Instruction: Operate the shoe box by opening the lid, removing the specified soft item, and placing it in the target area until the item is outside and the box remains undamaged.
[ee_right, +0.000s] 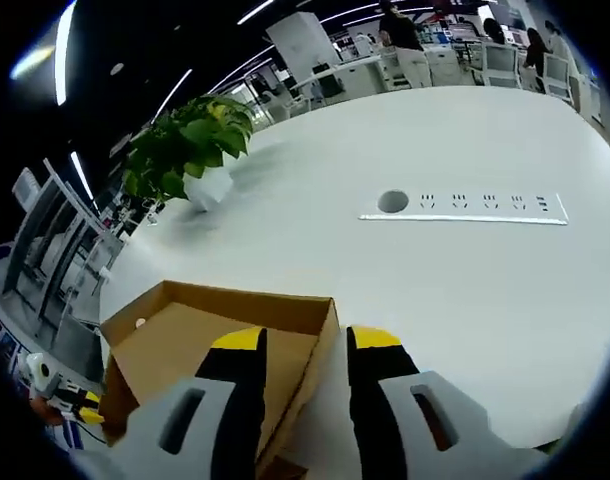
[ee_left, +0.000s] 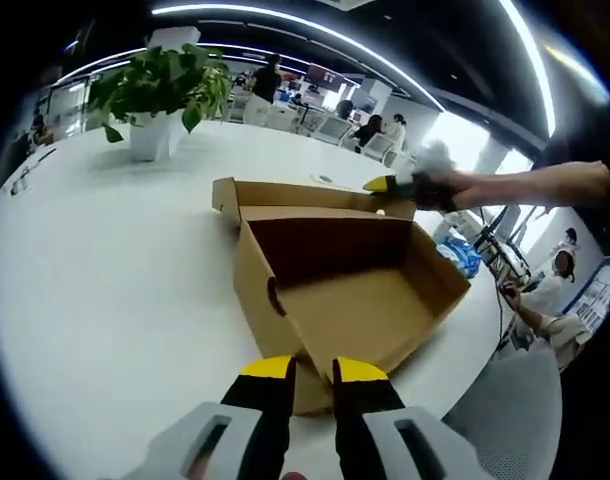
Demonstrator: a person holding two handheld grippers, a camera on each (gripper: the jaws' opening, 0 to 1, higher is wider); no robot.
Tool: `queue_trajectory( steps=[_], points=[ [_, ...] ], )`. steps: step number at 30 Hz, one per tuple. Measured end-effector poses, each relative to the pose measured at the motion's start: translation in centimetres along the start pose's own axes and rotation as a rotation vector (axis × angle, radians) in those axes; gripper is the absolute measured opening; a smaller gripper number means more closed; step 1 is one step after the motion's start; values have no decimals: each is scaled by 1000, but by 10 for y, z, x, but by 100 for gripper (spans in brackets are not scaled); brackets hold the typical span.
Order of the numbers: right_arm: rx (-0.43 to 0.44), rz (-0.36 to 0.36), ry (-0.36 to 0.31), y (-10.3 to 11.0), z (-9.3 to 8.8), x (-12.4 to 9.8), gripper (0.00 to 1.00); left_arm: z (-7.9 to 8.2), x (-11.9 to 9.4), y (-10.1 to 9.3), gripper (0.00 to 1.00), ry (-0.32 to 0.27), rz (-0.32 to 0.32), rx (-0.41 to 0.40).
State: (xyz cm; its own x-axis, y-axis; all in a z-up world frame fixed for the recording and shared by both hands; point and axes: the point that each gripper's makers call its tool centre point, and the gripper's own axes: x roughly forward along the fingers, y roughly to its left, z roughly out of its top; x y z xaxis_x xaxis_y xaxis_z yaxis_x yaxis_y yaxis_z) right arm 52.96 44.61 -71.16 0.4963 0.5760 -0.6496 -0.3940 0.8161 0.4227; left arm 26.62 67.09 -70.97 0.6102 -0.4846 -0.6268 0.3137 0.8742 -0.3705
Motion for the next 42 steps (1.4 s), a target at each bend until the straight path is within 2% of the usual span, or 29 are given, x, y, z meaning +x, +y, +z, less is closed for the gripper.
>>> queue_trajectory(
  steps=[5, 8, 12, 14, 17, 23, 26, 31, 42],
  points=[
    [-13, -24, 16, -13, 2, 16, 21, 0, 0, 0, 15, 5, -2, 4],
    [16, -37, 20, -19, 3, 23, 11, 0, 1, 1, 15, 7, -3, 1],
    [-40, -79, 35, -28, 4, 25, 6, 0, 1, 1, 15, 9, -8, -2],
    [-43, -82, 33, -29, 6, 25, 5, 0, 1, 1, 15, 10, -8, -1],
    [20, -77, 12, -31, 12, 22, 4, 0, 2, 1, 15, 9, -9, -10],
    [-12, -68, -9, -29, 21, 16, 3, 0, 1, 2, 15, 10, -7, -12],
    [16, -66, -33, -10, 17, -3, 2, 0, 1, 1, 15, 13, -5, -12],
    [10, -61, -55, 3, 21, -19, 1, 0, 1, 1, 15, 13, -3, -19],
    [-51, -18, -133, 29, 46, -56, 0, 1, -1, -5, 14, 10, 21, -43]
  ],
)
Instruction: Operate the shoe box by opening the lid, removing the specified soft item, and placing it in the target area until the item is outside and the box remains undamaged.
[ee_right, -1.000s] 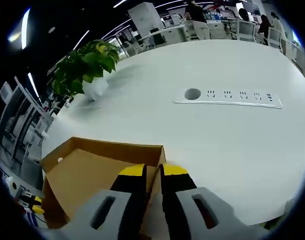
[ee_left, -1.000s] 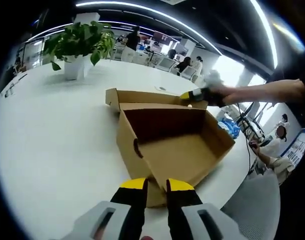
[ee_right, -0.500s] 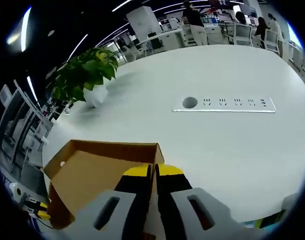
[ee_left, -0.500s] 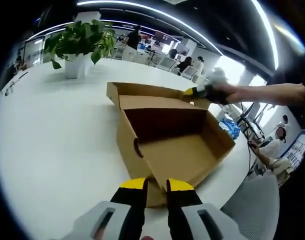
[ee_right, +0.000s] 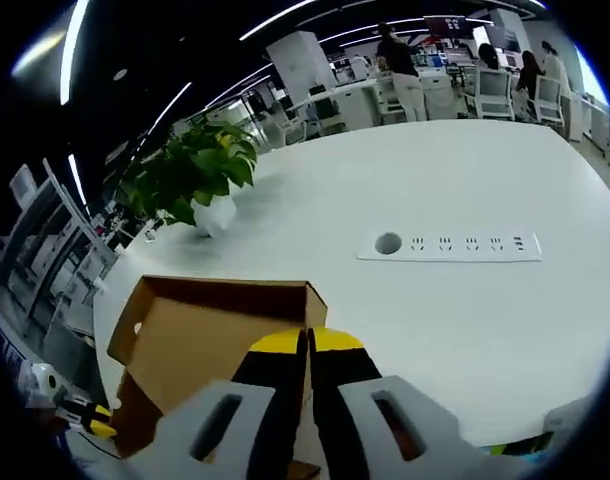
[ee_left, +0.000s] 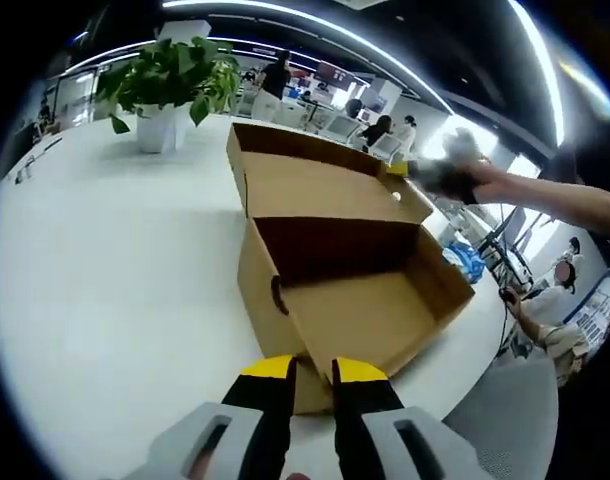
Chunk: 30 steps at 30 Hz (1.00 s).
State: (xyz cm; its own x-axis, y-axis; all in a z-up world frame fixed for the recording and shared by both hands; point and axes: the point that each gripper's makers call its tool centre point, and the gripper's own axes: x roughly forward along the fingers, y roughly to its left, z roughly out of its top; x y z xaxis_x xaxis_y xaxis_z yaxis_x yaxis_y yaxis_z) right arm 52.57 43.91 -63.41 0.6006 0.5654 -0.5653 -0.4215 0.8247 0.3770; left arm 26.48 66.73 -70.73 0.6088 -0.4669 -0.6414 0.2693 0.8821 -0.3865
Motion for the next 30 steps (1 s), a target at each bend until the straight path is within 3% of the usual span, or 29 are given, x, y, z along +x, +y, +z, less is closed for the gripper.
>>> queue_trajectory(
  steps=[13, 30],
  points=[
    [-72, 56, -106, 25, 24, -42, 0, 1, 1, 0, 14, -24, 12, -36],
    [-153, 69, -140, 44, -11, -99, 0, 0, -1, -1, 14, -45, 17, -63]
  ],
)
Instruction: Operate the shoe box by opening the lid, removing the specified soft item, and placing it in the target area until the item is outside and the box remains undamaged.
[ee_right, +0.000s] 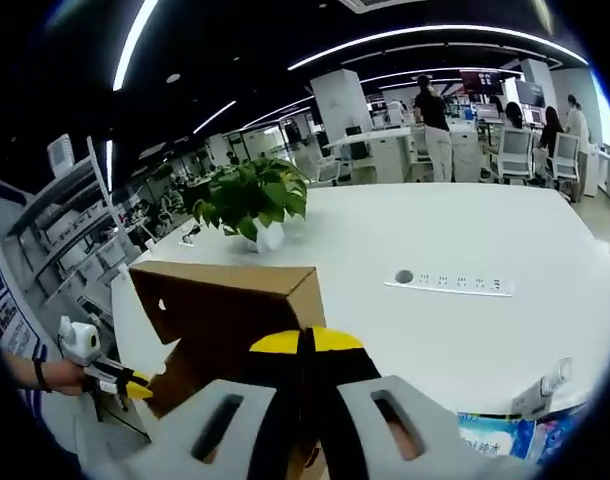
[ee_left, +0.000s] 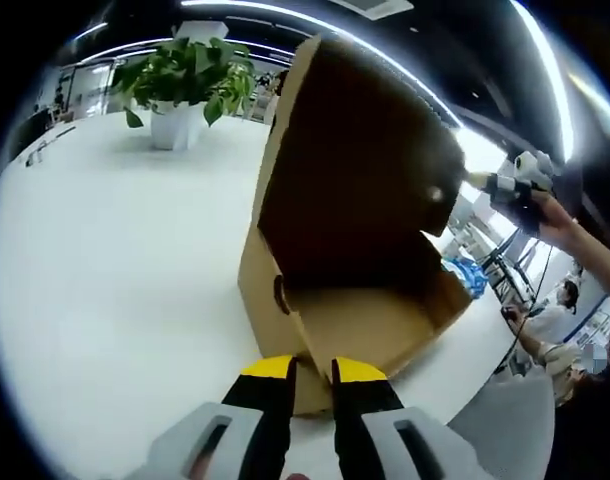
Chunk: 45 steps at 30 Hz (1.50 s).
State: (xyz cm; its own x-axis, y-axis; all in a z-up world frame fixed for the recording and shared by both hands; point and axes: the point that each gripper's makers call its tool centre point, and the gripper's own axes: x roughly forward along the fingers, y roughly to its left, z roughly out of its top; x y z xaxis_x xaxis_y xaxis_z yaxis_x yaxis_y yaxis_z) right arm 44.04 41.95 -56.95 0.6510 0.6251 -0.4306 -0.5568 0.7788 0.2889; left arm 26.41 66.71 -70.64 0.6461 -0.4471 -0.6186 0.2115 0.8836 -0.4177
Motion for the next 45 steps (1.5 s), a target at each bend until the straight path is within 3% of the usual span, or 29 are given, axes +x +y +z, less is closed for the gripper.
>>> queue_trajectory(
  steps=[6, 14, 21, 25, 41, 45],
  points=[
    [-22, 8, 4, 6, -13, -15, 0, -1, -1, -1, 14, -5, 2, -39],
    [-51, 13, 30, 14, -32, -31, 0, 4, -7, -5, 14, -11, 29, 3],
    [-53, 9, 47, 18, -54, -42, 1, 22, -23, -14, 14, -73, 33, 59],
    [-110, -6, 72, 14, -70, -46, 1, 28, -29, -18, 14, -108, 25, 60],
    [-21, -50, 121, 9, -121, -51, 0, 23, -30, -20, 13, -122, 5, 69],
    [41, -60, 109, 10, -129, -50, 0, 20, -28, -19, 13, -119, -5, 52]
  ],
)
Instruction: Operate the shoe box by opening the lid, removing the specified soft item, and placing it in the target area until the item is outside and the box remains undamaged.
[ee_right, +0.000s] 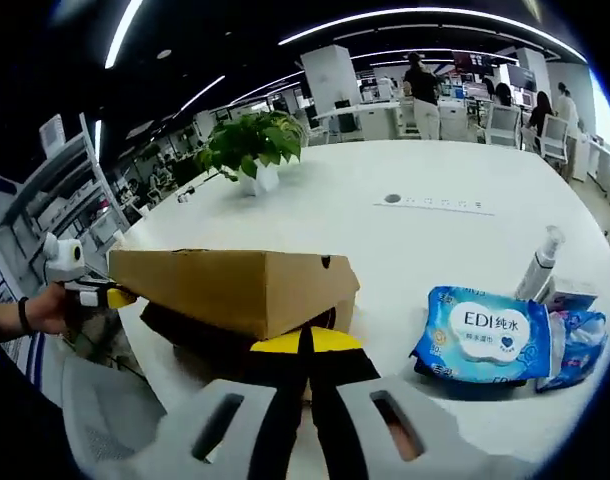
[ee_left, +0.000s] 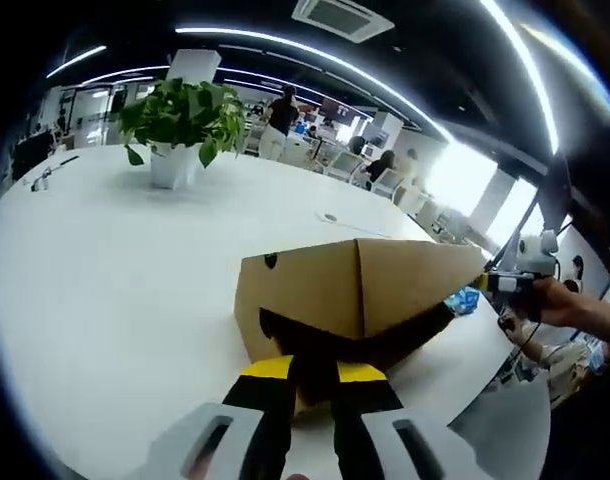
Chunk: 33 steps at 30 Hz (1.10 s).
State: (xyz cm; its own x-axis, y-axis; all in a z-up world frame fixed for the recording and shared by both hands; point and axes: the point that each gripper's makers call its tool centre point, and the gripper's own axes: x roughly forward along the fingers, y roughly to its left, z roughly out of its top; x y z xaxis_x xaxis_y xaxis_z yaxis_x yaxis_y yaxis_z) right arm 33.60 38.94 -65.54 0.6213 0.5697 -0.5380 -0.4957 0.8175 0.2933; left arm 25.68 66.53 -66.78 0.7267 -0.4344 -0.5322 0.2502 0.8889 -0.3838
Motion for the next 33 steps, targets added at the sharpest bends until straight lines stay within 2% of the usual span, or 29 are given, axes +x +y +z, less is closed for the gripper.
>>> queue_trajectory(
  steps=[7, 19, 22, 27, 33],
  points=[
    [34, -5, 17, 1, -16, 3, 0, -2, 1, -1, 13, 7, -7, 5],
    [47, -10, 38, -1, -30, 4, 0, -10, 2, 4, 13, 34, 15, 28],
    [36, -7, 46, 1, -34, 5, 0, -15, 1, 7, 14, 49, 40, 57],
    [53, -8, 50, 0, -39, 6, 0, -20, 0, 8, 14, 66, 46, 76],
    [64, -27, 54, -2, -48, 5, 0, -30, -3, 13, 14, 79, 55, 56]
  ],
)
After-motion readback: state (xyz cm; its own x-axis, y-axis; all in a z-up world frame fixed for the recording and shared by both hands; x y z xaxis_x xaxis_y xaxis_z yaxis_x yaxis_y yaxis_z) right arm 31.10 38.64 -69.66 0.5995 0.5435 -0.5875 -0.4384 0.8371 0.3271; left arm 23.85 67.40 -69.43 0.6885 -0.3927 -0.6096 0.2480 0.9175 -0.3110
